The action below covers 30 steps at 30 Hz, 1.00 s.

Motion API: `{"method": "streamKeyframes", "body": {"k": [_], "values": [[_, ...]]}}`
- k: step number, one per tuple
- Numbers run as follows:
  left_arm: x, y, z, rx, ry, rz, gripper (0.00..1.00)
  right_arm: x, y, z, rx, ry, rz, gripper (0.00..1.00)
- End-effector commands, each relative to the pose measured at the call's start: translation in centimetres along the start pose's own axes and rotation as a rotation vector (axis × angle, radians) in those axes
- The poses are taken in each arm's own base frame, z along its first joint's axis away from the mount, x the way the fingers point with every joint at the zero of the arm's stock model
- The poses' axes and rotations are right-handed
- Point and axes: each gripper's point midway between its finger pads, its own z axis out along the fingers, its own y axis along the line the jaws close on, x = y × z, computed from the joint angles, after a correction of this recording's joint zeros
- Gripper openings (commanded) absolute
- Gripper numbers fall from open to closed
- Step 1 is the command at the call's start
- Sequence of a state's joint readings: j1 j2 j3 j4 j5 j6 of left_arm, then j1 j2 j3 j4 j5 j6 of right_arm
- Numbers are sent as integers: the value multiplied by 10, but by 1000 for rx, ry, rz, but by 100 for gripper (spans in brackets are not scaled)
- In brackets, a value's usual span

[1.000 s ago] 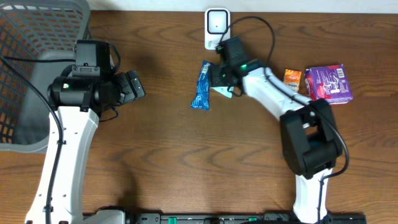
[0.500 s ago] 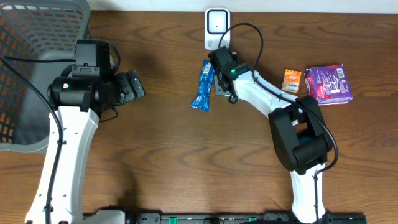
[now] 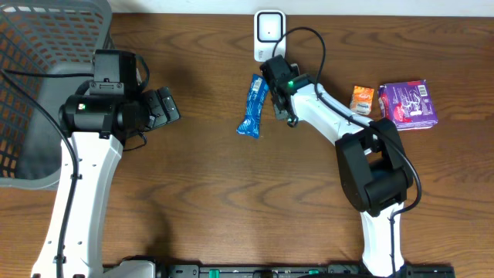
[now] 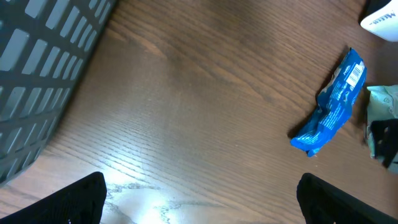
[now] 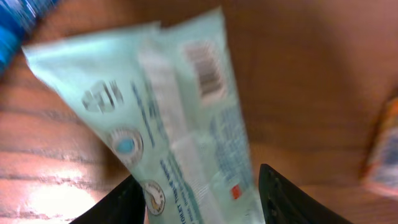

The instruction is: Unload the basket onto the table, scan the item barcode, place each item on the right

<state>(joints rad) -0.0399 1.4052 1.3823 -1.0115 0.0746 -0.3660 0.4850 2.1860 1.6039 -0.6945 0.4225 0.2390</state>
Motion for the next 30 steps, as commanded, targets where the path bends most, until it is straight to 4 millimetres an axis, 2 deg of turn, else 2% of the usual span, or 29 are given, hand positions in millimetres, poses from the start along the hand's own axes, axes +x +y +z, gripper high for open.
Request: {"method": "streamKeyframes", "body": {"k": [1, 4, 8, 14, 19, 24, 26, 27, 29, 30], "values": [[-2, 2, 0, -12, -6, -4, 98, -39, -14, -33, 108, -135, -70, 54], [-2, 2, 0, -12, -6, -4, 98, -47, -7, -37, 105, -167, -134, 54], [-2, 2, 0, -12, -6, -4, 98, -40, -3, -32, 96, -152, -148, 53], [-2, 2, 0, -12, -6, -4, 98, -23, 22, -13, -20, -112, -167, 52], [-2, 2, 0, -12, -6, -4, 98, -15, 28, 5, -16, -95, -166, 52], [-2, 2, 0, -12, -6, -4, 98, 1, 32, 28, -5, -40, -187, 50], [-2, 2, 0, -12, -6, -4, 98, 6, 32, 31, -2, -24, -168, 43], [-2, 2, 0, -12, -6, -4, 98, 6, 32, 31, -2, -22, -149, 31], [-2, 2, 0, -12, -6, -4, 98, 5, 32, 31, -3, -25, -113, 1], [-2, 2, 0, -12, -6, -4, 98, 4, 31, 30, -4, -26, -95, 1]]}}
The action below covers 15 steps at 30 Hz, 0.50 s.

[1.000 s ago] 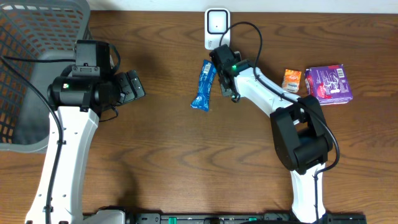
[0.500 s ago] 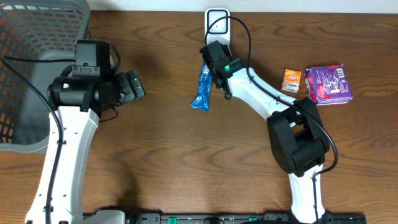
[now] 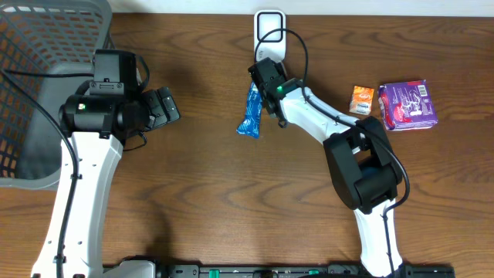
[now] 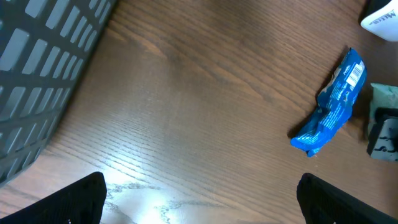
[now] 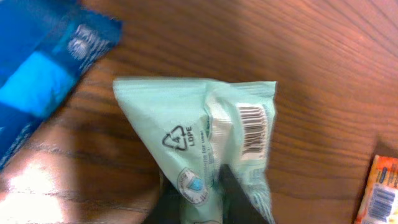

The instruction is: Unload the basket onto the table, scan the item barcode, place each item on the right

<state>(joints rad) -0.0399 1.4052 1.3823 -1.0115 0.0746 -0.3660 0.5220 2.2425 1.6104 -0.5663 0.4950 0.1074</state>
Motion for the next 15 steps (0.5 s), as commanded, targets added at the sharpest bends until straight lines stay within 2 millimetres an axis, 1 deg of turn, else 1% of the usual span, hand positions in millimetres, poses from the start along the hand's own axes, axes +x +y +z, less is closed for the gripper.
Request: {"method": "streamKeyframes", "body": {"k": [1, 3, 5, 9, 13, 15], "values": [[-2, 2, 0, -12, -6, -4, 98, 20, 15, 15, -50, 69, 58, 1], [-2, 2, 0, -12, -6, -4, 98, 19, 16, 12, -73, 83, 82, 1], [-2, 2, 0, -12, -6, -4, 98, 15, 21, 6, -142, 97, 97, 1], [-2, 2, 0, -12, -6, -4, 98, -6, 22, -12, -337, 111, 208, 1], [-2, 2, 0, -12, -6, -4, 98, -30, 20, -36, -642, 107, 320, 1], [-2, 2, 0, -12, -6, -4, 98, -40, 15, -48, -842, 108, 382, 1]]}}
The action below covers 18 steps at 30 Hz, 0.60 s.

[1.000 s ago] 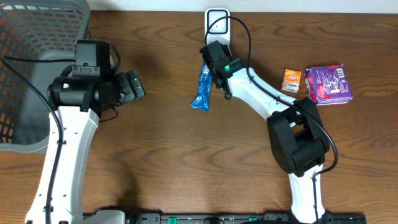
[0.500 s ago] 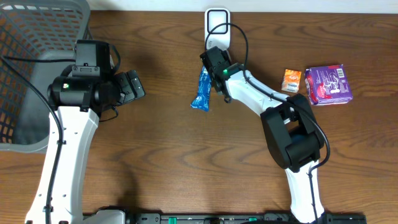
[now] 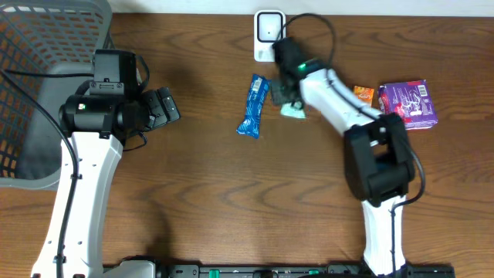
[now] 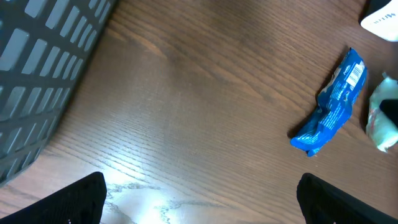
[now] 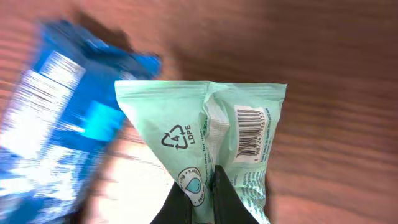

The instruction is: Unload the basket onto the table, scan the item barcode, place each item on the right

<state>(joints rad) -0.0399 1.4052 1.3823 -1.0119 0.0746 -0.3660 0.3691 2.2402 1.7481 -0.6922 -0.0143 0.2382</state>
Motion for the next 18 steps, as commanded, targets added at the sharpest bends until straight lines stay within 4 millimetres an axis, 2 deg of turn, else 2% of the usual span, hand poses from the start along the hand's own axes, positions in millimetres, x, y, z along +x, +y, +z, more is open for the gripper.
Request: {"method": "streamKeyframes", "body": {"k": [1, 3, 7, 12, 18], "values": [[-2, 2, 0, -12, -6, -4, 98, -13, 33, -37, -493, 50, 124, 1], [-2, 2, 0, -12, -6, -4, 98, -17, 26, -50, -647, 64, 174, 1], [-2, 2, 0, -12, -6, -4, 98, -17, -4, -66, -810, 75, 273, 1], [-2, 2, 0, -11, -7, -4, 98, -2, -33, -60, -901, 84, 369, 1], [-2, 2, 0, -12, -6, -4, 98, 22, -35, -41, -1008, 107, 510, 1]]}}
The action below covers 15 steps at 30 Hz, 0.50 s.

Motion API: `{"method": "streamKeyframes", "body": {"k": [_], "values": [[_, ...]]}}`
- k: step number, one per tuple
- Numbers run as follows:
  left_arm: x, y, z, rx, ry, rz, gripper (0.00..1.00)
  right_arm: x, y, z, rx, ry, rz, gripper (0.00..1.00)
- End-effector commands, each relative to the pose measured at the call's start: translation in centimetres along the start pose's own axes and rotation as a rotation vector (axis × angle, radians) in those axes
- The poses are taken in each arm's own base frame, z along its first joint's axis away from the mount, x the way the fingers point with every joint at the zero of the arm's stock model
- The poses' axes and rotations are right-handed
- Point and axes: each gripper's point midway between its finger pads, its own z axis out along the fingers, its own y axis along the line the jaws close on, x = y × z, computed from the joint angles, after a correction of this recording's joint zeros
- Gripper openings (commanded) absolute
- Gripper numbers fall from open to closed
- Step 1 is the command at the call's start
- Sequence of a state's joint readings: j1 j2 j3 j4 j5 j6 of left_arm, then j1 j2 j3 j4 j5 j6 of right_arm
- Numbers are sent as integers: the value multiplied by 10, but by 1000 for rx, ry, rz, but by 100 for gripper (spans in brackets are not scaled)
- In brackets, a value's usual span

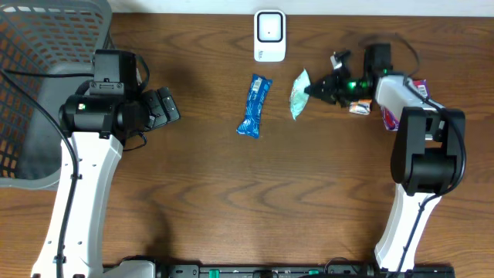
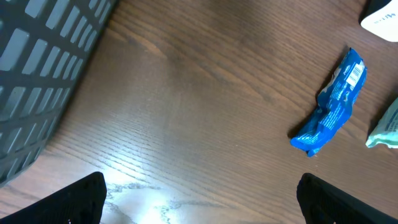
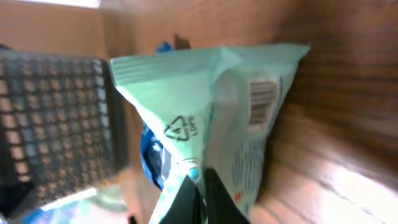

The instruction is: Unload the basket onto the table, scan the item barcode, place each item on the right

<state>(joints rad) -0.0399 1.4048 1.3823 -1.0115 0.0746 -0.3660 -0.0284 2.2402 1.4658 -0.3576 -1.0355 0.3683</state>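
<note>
A pale green packet (image 1: 299,83) with a barcode (image 3: 262,99) on it hangs just right of the white scanner (image 1: 269,35) at the table's back edge. My right gripper (image 1: 315,90) is shut on the packet (image 3: 211,118), pinching its lower end, and the arm reaches in from the right. The packet's edge also shows at the right of the left wrist view (image 2: 387,127). My left gripper (image 1: 168,106) stays open over bare wood at the left, nothing between its fingers (image 2: 81,196).
A blue wrapper (image 1: 254,106) lies left of the packet. A small orange packet (image 1: 360,106) and a purple box (image 1: 413,108) sit at the far right, partly under the right arm. A grey mesh basket (image 1: 38,69) fills the back left corner.
My right arm has swung round to reach in from the right. The green packet, still held, has shifted a little and now stands on edge, its barcode face turned sideways.
My right gripper held the green packet beside the blue wrapper, below the scanner. It stayed shut on it while the packet moved closer to the scanner, then to the right of the wrapper, and now hangs right of the scanner. The left arm never moved.
</note>
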Motion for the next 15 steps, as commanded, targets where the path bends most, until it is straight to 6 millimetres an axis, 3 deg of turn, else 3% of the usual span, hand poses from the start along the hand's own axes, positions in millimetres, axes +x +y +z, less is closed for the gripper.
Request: {"method": "streamKeyframes", "body": {"k": [1, 4, 9, 12, 15], "values": [[-2, 2, 0, -12, -6, -4, 98, 20, 10, 4, -107, 44, 130, 1], [-2, 2, 0, -12, -6, -4, 98, 19, -10, 4, -29, 5, 152, 1], [-2, 2, 0, -12, -6, -4, 98, 14, -14, -1, -2, -17, 145, 1], [-2, 2, 0, -12, -6, -4, 98, 15, -32, -7, 141, -47, 167, 1], [-2, 2, 0, -12, -6, -4, 98, 20, -49, -28, 359, -66, 159, 1]]}}
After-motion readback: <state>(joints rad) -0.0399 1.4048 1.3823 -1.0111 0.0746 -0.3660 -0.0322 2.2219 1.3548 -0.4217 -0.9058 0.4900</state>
